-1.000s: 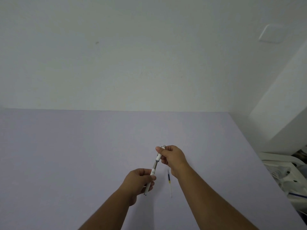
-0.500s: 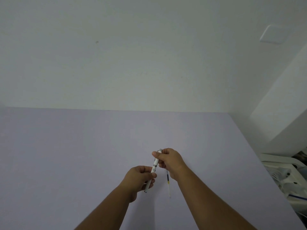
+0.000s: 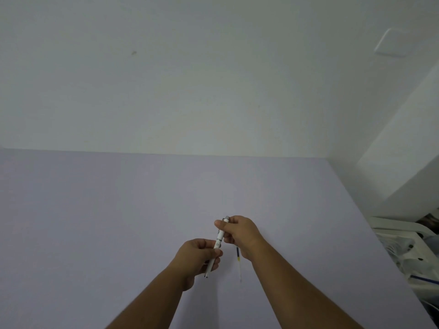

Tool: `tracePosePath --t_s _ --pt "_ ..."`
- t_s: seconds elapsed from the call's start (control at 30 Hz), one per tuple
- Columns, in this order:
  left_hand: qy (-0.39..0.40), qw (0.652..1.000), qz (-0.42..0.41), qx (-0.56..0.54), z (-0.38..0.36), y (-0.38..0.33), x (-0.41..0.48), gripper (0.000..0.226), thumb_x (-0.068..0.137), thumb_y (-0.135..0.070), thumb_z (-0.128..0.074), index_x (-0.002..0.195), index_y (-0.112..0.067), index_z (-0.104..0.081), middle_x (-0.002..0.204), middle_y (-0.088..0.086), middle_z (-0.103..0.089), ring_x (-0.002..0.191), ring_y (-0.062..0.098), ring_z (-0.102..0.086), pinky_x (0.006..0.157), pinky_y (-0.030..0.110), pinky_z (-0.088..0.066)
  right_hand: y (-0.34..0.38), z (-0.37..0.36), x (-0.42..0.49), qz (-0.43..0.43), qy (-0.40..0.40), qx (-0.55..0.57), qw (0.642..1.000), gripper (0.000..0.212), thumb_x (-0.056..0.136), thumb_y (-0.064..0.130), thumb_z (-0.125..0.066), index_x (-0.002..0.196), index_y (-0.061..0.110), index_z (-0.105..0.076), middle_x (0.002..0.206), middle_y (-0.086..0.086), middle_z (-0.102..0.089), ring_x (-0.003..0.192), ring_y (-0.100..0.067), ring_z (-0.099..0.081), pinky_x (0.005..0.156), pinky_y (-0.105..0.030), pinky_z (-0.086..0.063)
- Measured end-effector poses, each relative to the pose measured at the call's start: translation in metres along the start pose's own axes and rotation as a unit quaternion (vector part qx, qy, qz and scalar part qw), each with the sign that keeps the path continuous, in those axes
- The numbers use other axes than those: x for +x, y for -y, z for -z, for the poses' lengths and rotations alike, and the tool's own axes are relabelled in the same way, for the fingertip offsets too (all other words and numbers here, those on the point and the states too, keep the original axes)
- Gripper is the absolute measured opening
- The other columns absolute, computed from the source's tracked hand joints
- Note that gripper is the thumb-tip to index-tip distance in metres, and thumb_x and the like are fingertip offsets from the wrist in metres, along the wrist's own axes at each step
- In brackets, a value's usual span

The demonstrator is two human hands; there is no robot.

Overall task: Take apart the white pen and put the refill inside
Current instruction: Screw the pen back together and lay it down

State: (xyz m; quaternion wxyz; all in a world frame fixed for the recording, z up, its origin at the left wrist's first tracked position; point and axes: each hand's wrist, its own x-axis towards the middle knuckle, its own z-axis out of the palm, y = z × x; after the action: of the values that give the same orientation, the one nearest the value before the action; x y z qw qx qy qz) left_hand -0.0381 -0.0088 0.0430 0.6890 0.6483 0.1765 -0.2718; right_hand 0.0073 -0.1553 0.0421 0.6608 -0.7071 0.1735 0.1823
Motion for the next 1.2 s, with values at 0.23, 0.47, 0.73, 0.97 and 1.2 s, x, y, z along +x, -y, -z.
tracePosePath --t_s 0.23,0.47,0.73,0.97,1.2 --pt "-0.051 0.998 0.019 0.022 -0.001 0.014 0.018 0.009 0.085 -0.009 -0.065 0.094 -0.008 -0.067 0.086 0.01 -0.062 0.078 0.023 -0.058 0.072 0.033 -0.057 -0.015 0.008 0.013 -0.01 -0.093 -0.081 0.992 0.034 0.086 0.043 -0.059 0.092 0.01 -0.065 0.081 -0.003 -0.064 0.067 -0.016 -0.06 0.082 -0.039 -0.058" --pt "-0.164 0.977 0.008 0.139 -0.01 0.042 0.038 0.01 0.081 -0.021 -0.069 0.09 -0.025 -0.068 0.076 -0.011 -0.063 0.068 0.006 -0.058 0.046 0.015 -0.039 -0.067 0.018 0.01 -0.054 -0.133 -0.334 0.931 0.023 0.088 0.021 -0.055 0.101 0.004 -0.065 0.107 -0.015 -0.07 0.103 -0.03 -0.063 0.086 -0.033 -0.05" --pt "-0.201 0.964 0.006 0.171 -0.019 0.053 0.052 0.015 0.077 -0.021 -0.074 0.089 -0.023 -0.064 0.074 -0.012 -0.061 0.066 0.003 -0.057 0.039 0.018 -0.047 -0.082 0.004 0.01 -0.051 -0.151 -0.375 0.913 0.024 0.087 0.017 -0.051 0.105 0.006 -0.061 0.109 -0.015 -0.067 0.101 -0.032 -0.064 0.085 -0.038 -0.055" --pt "-0.208 0.959 0.007 0.194 -0.024 0.054 0.054 0.017 0.08 -0.021 -0.069 0.096 -0.021 -0.064 0.074 -0.012 -0.059 0.065 0.002 -0.055 0.037 0.01 -0.038 -0.085 -0.006 0.013 -0.046 -0.139 -0.364 0.92 0.021 0.085 0.019 -0.052 0.1 0.011 -0.064 0.103 -0.01 -0.07 0.096 -0.027 -0.065 0.083 -0.038 -0.056" --pt "-0.206 0.955 0.007 0.211 -0.025 0.056 0.053 0.023 0.08 -0.021 -0.07 0.102 -0.019 -0.063 0.083 -0.006 -0.061 0.074 0.01 -0.058 0.058 0.015 -0.043 -0.085 -0.008 0.014 -0.037 -0.137 -0.352 0.925 0.02 0.085 0.025 -0.055 0.098 0.013 -0.064 0.101 -0.008 -0.07 0.093 -0.026 -0.066 0.082 -0.036 -0.055"
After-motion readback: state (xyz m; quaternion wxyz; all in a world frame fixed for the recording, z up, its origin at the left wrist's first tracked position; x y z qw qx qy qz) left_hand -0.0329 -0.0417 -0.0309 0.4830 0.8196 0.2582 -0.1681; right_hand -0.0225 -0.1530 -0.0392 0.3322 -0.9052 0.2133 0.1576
